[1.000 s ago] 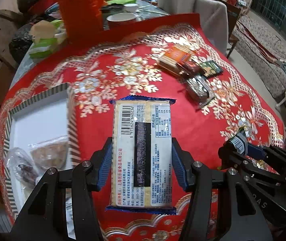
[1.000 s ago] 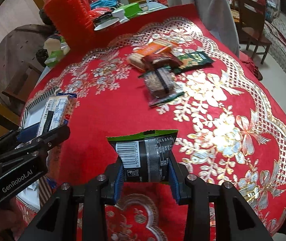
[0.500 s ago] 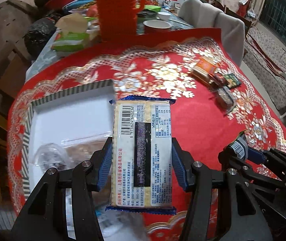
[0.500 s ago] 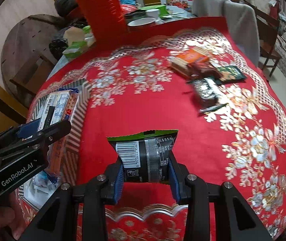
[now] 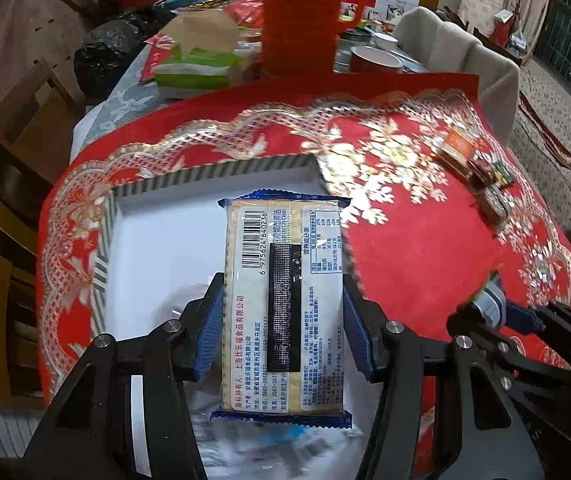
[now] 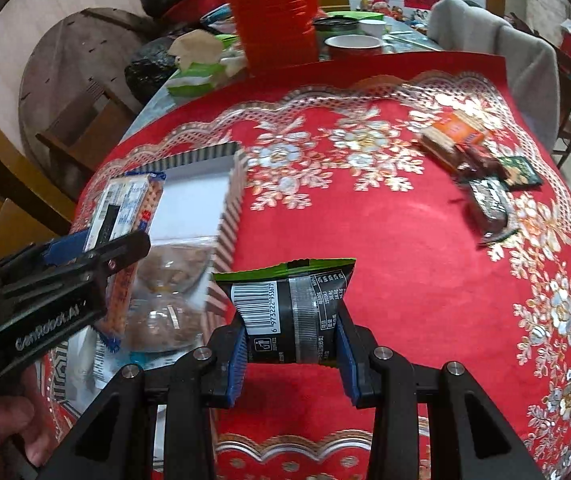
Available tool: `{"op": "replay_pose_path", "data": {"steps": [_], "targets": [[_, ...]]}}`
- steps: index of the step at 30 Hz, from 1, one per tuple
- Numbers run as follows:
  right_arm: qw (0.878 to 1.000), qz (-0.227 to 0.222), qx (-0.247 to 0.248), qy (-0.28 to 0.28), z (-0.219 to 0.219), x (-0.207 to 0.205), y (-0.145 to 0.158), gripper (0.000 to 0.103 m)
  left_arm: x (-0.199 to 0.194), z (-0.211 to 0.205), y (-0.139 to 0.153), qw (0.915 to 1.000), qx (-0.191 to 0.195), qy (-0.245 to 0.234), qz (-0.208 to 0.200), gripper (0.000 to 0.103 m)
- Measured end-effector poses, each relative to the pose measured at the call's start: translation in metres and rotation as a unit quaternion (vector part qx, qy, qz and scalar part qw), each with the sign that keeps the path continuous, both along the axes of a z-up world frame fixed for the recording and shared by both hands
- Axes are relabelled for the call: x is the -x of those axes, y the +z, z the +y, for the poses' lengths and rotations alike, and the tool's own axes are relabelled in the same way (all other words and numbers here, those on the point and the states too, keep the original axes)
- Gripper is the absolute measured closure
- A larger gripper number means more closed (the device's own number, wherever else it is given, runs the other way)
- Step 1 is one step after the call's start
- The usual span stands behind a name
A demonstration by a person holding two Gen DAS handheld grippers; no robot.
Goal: Organize snacks
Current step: 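Carry the wafer bar and green-black packet over the white tray, then open both grippers to drop the snacks into the tray and withdraw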
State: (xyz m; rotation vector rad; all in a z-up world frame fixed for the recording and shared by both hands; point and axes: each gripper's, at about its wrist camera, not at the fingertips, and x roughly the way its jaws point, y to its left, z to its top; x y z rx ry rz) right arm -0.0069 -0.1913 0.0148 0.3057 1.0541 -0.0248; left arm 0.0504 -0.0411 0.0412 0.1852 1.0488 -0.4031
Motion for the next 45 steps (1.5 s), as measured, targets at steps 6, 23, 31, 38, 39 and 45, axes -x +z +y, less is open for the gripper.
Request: {"op": "replay_pose_path", "data": {"steps": [6,23,31,38,39,45], "targets": [[0.999,-0.013,-0.009,0.038,0.032,-0.007,0.007,0.066,-0.027,0.031,-0.006,0.9998,-0.017,-0.003,0.005,0.049],[0.978,0.008,-0.02,0.209,0.126,-0.007,-0.005,0.066,-0.036,0.042,-0.023,0.9987,-0.045,0.015,0.019,0.049],[0.974,0.0,-0.021,0.224,0.129,-0.002,-0.003,0.065,-0.034,0.041,-0.024,0.9986,-0.039,0.025,0.026,0.049],[0.975,-0.026,-0.041,0.217,0.12,0.004,0.008,0.057,-0.03,0.039,-0.023,0.9976,-0.049,0.041,0.027,0.044],[0.976,-0.03,-0.043,0.214,0.117,0.004,0.01,0.057,-0.03,0.038,-0.022,0.9975,-0.051,0.043,0.024,0.039],[0.979,-0.036,-0.056,0.19,0.092,0.005,0.011,0.057,-0.027,0.031,-0.012,0.9961,-0.061,0.062,0.01,0.028]]}}
